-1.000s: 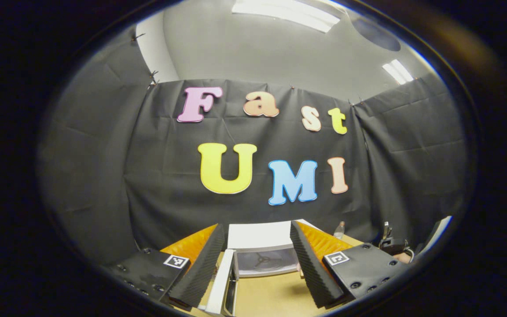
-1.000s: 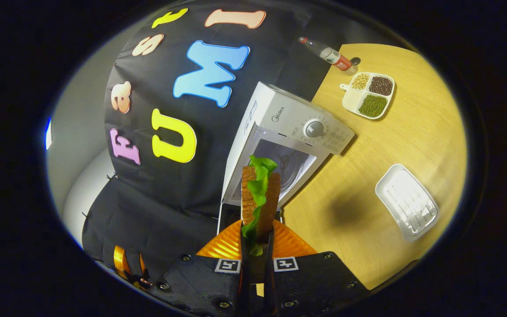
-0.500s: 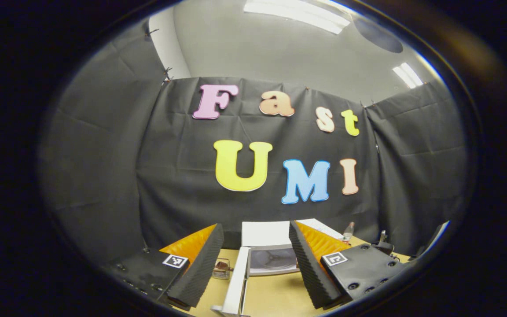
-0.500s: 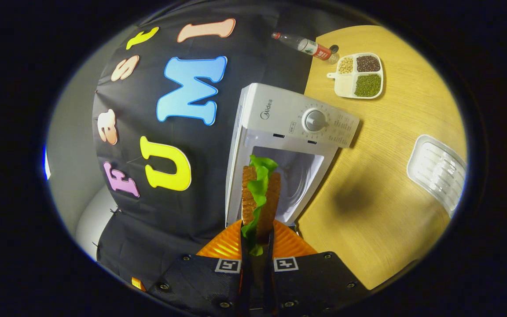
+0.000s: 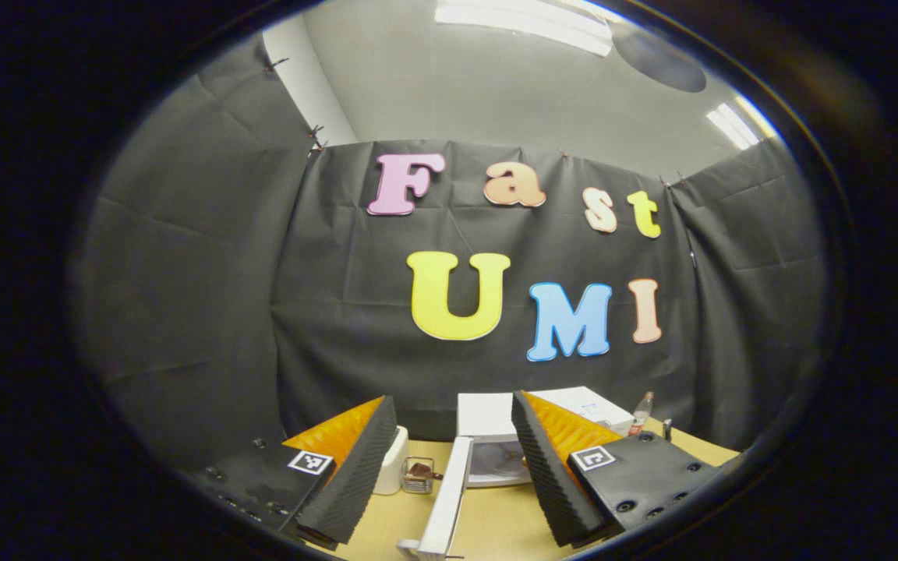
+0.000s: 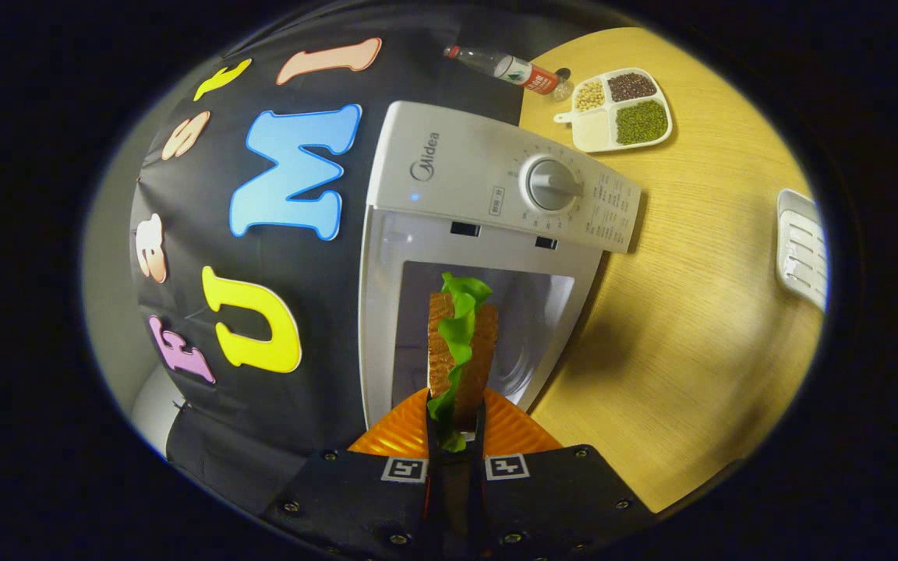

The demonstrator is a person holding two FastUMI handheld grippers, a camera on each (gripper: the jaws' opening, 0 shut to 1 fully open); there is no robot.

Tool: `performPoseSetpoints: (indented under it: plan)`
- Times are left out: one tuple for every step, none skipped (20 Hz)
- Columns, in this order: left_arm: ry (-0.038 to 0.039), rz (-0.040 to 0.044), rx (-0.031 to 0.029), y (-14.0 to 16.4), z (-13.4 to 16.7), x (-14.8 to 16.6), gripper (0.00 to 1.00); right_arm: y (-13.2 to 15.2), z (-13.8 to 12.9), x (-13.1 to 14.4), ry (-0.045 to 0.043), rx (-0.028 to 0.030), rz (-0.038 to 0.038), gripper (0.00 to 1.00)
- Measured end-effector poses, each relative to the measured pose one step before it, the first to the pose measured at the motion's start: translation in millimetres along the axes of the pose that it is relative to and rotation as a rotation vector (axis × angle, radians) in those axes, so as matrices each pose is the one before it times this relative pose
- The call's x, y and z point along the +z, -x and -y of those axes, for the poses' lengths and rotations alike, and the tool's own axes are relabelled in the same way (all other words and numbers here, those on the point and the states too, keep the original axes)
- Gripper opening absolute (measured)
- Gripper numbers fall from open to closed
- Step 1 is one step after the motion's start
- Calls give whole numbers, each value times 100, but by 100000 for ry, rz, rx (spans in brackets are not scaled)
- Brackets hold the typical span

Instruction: Open the microwave oven with the left hand, put the food in, and close the microwave oven.

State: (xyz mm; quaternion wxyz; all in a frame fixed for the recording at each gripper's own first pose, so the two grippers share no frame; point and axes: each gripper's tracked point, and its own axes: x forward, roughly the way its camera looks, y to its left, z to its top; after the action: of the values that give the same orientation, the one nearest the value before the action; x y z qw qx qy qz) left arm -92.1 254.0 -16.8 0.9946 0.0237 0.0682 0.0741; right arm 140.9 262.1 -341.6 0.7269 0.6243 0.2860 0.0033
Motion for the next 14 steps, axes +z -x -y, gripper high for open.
performPoseSetpoints:
  plan:
    - [32,-389,1065,203,-304,10,95,-1041,236,-282,-702,-1629,1031,13]
    - [-49,-502,1155,-20,-471,-155,97,-980,154,-194,-595,-1092,1078,13]
    - [-154,-458,1161,71,-497,-97,95,-1026,62,-152,-395,-1052,1420,13]
    - [-29,-469,1200,51,-507,-191,97,-1135,139,-87,-764,-1046,1708,13]
    - [105,-673,1139,-15,-468,-195,95,-1118,164,-116,-1115,-1391,1567,13]
    - [-69,-734,1228,-106,-525,-276,95,-995,126,-215,-1226,-1272,1373,13]
    - [-374,-789,1444,-131,-493,-184,95,-1117,182,-253,-1288,-1185,1662,13]
    - [-421,-880,1436,-109,-622,-387,95,-863,-56,-247,-1869,-447,2463,13]
    - [-417,-896,1278,-103,-478,-262,95,-994,53,-104,-1733,-43,3405,14]
    - [-324,-1011,1199,-193,-426,-240,95,-802,6,-267,-2222,-210,2936,14]
    - [-277,-1160,1001,-260,-446,-267,95,-778,26,-404,-2510,357,1616,13]
    - [-341,-1132,974,-206,-467,-488,95,-954,-149,-354,-3371,954,1749,13]
    - [-391,-1003,870,-238,-378,-173,95,-854,36,-143,-1573,-83,986,18]
    - [-208,-921,638,-513,-180,-369,95,-765,-52,-295,212,-573,946,18]
